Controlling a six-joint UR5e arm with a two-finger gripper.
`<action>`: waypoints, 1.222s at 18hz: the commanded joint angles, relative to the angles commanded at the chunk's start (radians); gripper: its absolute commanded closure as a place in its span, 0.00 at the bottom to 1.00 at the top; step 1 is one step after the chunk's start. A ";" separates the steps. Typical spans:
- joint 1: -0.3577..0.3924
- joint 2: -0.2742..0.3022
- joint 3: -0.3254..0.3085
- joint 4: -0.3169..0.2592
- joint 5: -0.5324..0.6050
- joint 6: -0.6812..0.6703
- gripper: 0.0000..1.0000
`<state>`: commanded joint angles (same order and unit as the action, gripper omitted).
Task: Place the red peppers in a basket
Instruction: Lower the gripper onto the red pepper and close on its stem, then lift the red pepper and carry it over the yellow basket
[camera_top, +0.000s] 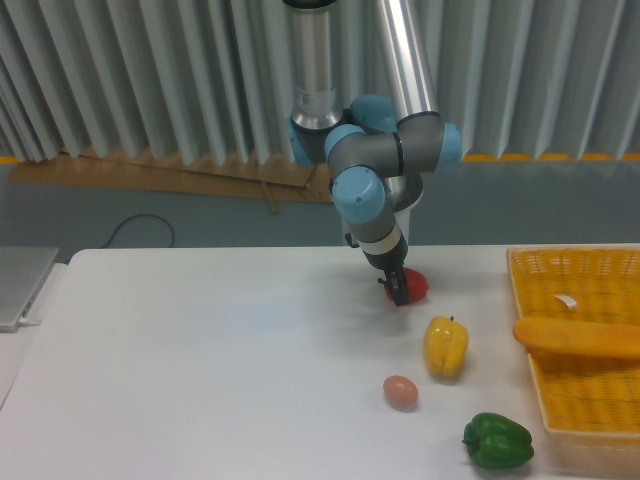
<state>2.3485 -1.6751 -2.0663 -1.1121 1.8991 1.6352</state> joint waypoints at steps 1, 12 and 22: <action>0.000 -0.002 -0.003 0.000 0.000 -0.003 0.56; 0.028 0.009 0.075 -0.035 0.003 0.005 0.58; 0.192 0.057 0.219 -0.140 -0.189 0.060 0.58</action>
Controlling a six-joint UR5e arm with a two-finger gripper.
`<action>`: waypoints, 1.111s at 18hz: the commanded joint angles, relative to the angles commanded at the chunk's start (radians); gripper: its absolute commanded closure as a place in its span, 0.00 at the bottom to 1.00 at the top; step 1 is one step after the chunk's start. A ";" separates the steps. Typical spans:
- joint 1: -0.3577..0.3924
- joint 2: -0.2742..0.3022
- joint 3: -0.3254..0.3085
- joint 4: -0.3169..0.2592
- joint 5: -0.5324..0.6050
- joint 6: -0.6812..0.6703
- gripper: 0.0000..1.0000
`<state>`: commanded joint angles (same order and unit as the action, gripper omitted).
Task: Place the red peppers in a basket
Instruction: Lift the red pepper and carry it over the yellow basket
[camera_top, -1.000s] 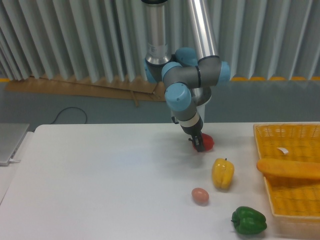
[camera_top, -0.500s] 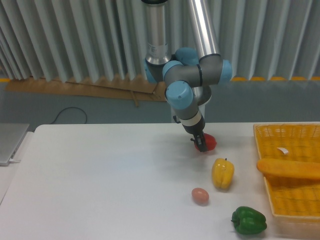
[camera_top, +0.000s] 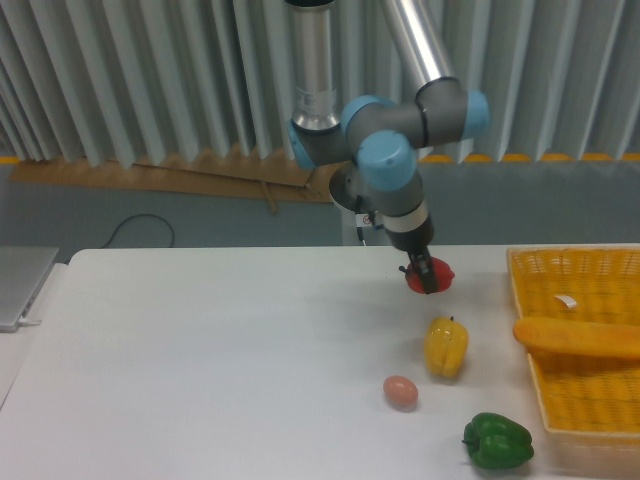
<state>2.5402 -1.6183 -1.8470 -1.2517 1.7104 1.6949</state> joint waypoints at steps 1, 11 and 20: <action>0.003 0.000 0.009 -0.003 -0.006 0.011 0.58; 0.104 -0.020 0.176 -0.161 -0.052 0.150 0.58; 0.212 -0.037 0.180 -0.163 -0.118 0.307 0.58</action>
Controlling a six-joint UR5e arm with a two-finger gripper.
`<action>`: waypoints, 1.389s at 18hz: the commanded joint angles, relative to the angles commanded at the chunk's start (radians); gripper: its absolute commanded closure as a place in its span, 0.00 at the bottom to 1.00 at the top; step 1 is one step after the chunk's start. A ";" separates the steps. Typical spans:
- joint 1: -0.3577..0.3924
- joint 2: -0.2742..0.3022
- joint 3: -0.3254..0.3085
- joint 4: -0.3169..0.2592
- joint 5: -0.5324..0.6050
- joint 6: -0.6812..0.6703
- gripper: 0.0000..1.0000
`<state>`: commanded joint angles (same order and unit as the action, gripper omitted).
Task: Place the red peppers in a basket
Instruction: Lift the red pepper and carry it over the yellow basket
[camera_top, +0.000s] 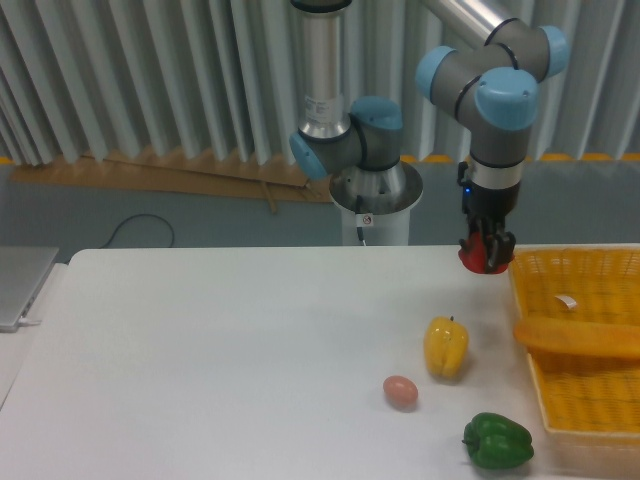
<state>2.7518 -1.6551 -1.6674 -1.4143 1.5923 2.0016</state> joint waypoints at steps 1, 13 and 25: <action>0.012 0.000 0.002 0.002 -0.002 0.020 0.58; 0.107 -0.051 0.023 0.035 0.000 0.242 0.58; 0.164 -0.124 0.101 0.058 -0.008 0.425 0.58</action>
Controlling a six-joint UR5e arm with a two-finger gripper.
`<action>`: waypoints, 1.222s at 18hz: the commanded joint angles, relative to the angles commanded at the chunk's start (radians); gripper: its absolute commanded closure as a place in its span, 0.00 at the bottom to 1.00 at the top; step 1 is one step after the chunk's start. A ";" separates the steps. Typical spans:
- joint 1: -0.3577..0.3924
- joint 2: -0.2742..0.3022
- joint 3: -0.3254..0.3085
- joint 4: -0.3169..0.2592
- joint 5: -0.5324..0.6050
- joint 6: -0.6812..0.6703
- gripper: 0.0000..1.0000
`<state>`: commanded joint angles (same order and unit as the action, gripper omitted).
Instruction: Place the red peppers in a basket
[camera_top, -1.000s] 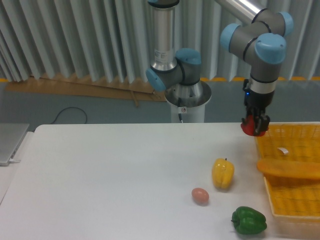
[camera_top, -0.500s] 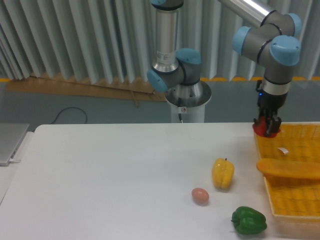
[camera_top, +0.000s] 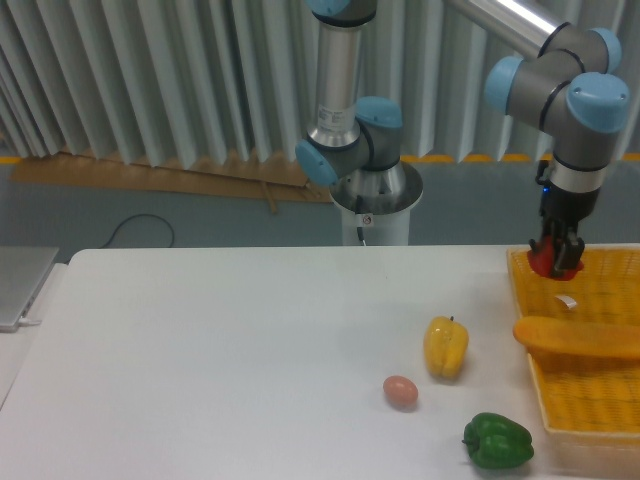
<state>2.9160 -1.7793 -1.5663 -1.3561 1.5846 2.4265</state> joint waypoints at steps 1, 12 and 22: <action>0.003 -0.008 0.012 0.006 0.000 0.012 0.58; -0.008 -0.025 0.012 0.014 0.000 0.000 0.09; -0.011 -0.028 0.012 0.014 -0.002 -0.021 0.00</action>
<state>2.9054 -1.8070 -1.5539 -1.3422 1.5831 2.4054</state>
